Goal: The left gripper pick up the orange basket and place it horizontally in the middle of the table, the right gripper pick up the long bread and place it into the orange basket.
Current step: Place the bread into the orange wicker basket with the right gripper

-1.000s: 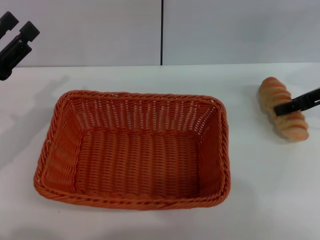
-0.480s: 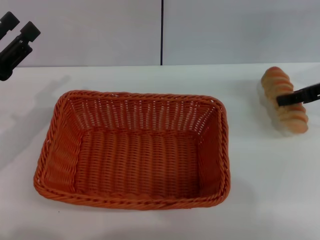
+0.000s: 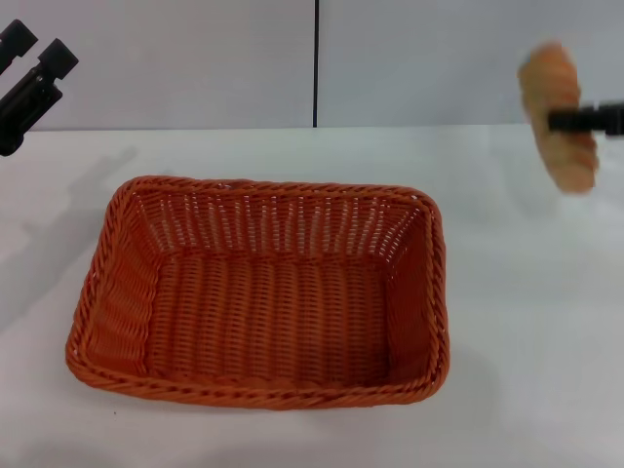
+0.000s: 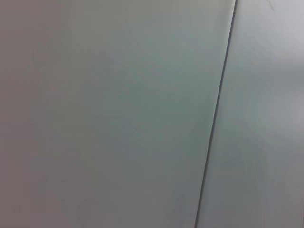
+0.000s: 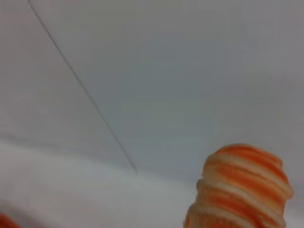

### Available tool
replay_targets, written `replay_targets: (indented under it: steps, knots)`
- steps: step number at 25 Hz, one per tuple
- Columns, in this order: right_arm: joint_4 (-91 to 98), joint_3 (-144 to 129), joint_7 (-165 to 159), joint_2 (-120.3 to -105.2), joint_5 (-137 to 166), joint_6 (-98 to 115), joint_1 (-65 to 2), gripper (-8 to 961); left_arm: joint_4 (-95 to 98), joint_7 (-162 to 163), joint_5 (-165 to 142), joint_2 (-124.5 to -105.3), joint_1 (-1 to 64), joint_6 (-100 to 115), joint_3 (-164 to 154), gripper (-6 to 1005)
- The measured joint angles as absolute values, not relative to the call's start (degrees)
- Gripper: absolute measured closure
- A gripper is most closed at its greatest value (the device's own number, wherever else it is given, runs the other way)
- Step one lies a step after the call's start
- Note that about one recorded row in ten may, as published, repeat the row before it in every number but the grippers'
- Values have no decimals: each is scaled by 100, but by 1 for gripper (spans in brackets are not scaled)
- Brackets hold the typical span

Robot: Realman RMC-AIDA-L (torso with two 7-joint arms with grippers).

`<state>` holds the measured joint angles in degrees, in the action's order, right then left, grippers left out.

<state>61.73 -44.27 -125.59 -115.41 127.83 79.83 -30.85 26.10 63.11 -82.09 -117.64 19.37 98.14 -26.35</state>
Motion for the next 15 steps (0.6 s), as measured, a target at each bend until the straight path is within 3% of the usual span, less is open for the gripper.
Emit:
replay_targets:
  steps: [1,8,15]
  knots:
    - [6362,-4358,-12219,-11628,11971,7972,-2889,557,2610,6311,-8208,-11768,1933,9815,-2632,286]
    - [6057,-4388,-10896,-11774,9421,8211,-2585,596,2610,6242,-8231,-11781,1935,9921,-2637,286]
    - [4740,-4509,-9987,-11796,8541,9360,-3244,641,2534,6226,-8237,-11783,1952,9921,-2636,286]
